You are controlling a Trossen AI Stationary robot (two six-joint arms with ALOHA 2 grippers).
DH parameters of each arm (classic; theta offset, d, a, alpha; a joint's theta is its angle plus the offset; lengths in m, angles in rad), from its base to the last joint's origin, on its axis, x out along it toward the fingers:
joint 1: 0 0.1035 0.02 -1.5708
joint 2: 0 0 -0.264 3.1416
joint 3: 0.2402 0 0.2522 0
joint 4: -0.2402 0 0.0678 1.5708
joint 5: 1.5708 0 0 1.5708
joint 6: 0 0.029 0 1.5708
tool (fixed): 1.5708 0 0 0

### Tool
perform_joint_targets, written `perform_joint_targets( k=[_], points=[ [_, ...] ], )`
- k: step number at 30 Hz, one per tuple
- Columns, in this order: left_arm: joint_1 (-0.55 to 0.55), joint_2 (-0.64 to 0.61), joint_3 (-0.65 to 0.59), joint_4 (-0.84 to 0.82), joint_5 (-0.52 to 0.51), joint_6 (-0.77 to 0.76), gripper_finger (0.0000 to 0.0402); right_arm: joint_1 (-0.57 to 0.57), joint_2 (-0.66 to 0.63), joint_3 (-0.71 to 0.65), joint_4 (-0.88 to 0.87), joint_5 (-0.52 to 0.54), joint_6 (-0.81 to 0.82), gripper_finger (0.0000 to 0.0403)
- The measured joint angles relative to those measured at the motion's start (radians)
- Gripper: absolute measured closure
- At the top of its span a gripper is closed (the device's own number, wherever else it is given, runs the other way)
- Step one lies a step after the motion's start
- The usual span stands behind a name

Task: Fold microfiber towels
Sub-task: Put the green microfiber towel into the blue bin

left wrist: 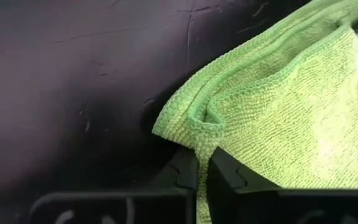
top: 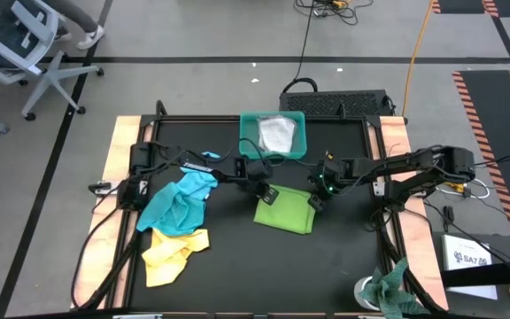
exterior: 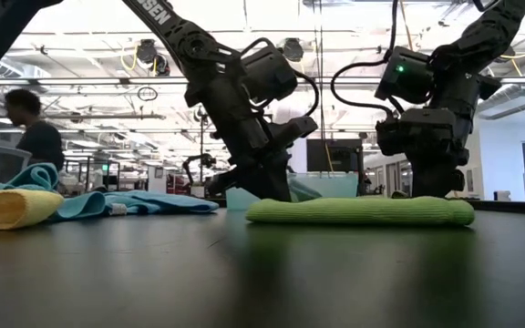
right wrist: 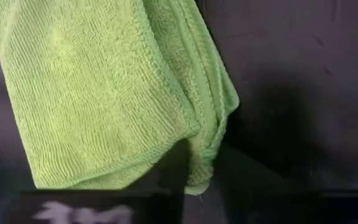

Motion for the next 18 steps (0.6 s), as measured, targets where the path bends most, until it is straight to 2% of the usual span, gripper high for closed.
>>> perform_joint_targets(
  k=[2,4,16,18],
  points=[
    [0.000,0.001,0.000,0.003,0.001,-0.007,0.0387,0.001,0.000,0.000,0.004,0.013,0.000,0.0377],
    [0.000,0.001,0.000,0.004,0.002,-0.007,0.0394,0.001,0.000,0.000,0.013,0.022,-0.005,0.0394],
    [-0.001,-0.009,0.001,0.004,0.003,-0.022,0.0397,0.009,-0.001,0.000,0.069,0.038,0.027,0.0401],
    [-0.003,-0.027,0.000,-0.001,-0.023,-0.025,0.0398,0.025,-0.002,0.000,0.066,0.037,0.033,0.0401]
  ],
)
